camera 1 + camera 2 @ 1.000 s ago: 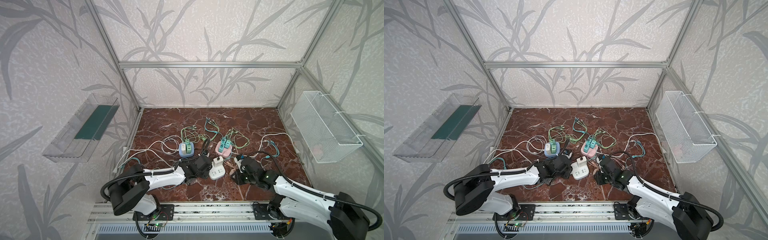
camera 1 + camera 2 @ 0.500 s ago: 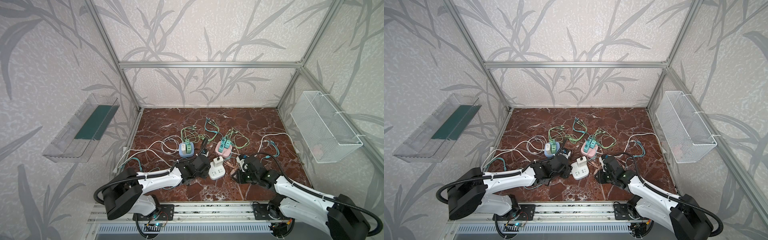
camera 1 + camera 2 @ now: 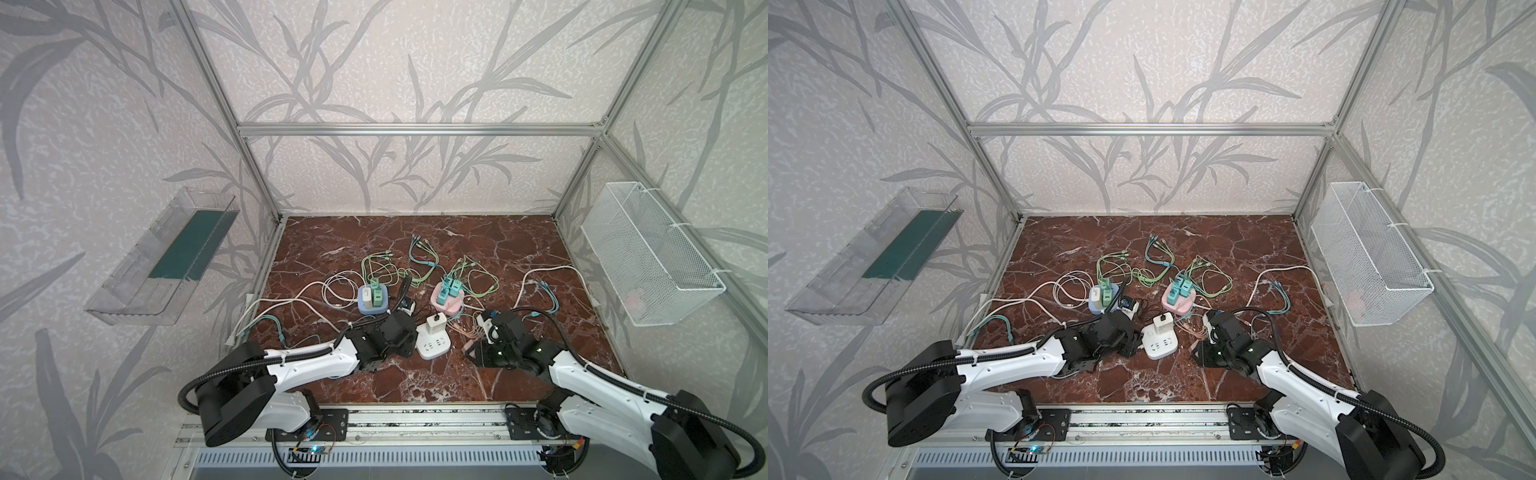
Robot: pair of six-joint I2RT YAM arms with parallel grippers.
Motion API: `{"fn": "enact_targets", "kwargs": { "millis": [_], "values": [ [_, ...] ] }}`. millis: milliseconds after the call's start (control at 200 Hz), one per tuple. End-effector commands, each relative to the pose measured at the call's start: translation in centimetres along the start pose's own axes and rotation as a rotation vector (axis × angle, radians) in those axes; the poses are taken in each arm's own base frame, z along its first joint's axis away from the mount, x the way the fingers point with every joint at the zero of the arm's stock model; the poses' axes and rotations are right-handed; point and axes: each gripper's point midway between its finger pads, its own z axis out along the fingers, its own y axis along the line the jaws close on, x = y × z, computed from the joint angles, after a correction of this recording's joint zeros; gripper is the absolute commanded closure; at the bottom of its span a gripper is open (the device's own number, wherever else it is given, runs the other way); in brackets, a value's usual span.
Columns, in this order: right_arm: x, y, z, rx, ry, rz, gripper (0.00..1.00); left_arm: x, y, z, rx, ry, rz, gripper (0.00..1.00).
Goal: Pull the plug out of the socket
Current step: 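Set the pink charger on the table and open the right gripper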
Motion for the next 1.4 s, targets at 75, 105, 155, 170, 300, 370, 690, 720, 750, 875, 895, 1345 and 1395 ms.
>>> {"fn": "enact_targets", "kwargs": {
  "millis": [75,105,155,170,300,370,690,720,750,875,895,1345,1395],
  "values": [
    [0.2,-1.2,-0.6,0.052,0.022,0.036,0.57,-0.5,0.3,-0.6,-0.011,-0.030,-0.004,0.41],
    [0.0,-1.3,-0.7,0.056,0.018,0.038,0.57,-0.5,0.3,-0.7,-0.011,-0.034,-0.006,0.41],
    [-0.1,-1.4,-0.9,0.064,0.010,0.038,0.57,-0.6,0.4,-0.7,-0.012,-0.038,-0.007,0.41],
    [-0.1,-1.4,-1.0,0.066,0.008,0.037,0.56,-0.6,0.4,-0.7,-0.013,-0.040,-0.008,0.41],
    [-0.4,-1.9,-1.6,0.096,-0.024,0.043,0.51,-0.7,0.6,-0.9,-0.026,-0.043,-0.010,0.41],
    [-0.5,-2.3,-1.8,0.117,-0.038,0.044,0.45,-0.6,0.8,-0.9,-0.035,-0.042,-0.014,0.41],
    [-1.0,-3.7,-3.2,0.223,-0.059,0.027,0.12,-1.1,1.1,-1.4,-0.048,-0.061,-0.059,0.33],
    [-1.1,-3.7,-3.2,0.224,-0.061,0.028,0.11,-1.1,1.2,-1.4,-0.049,-0.063,-0.061,0.32],
    [-1.1,-3.7,-3.2,0.227,-0.064,0.029,0.10,-1.2,1.2,-1.5,-0.052,-0.065,-0.060,0.31],
    [-1.2,-3.9,-3.4,0.236,-0.075,0.025,0.06,-1.3,1.3,-1.7,-0.058,-0.066,-0.059,0.28],
    [-1.2,-3.9,-3.5,0.237,-0.079,0.023,0.06,-1.3,1.3,-1.7,-0.060,-0.065,-0.059,0.28],
    [-2.4,-1.7,-4.5,0.132,-0.153,-0.097,0.05,-1.4,0.1,-1.8,-0.012,-0.088,-0.048,0.23],
    [-2.6,-1.3,-4.7,0.112,-0.168,-0.117,0.06,-1.3,-0.1,-1.9,-0.008,-0.095,-0.042,0.21]
  ]
}}
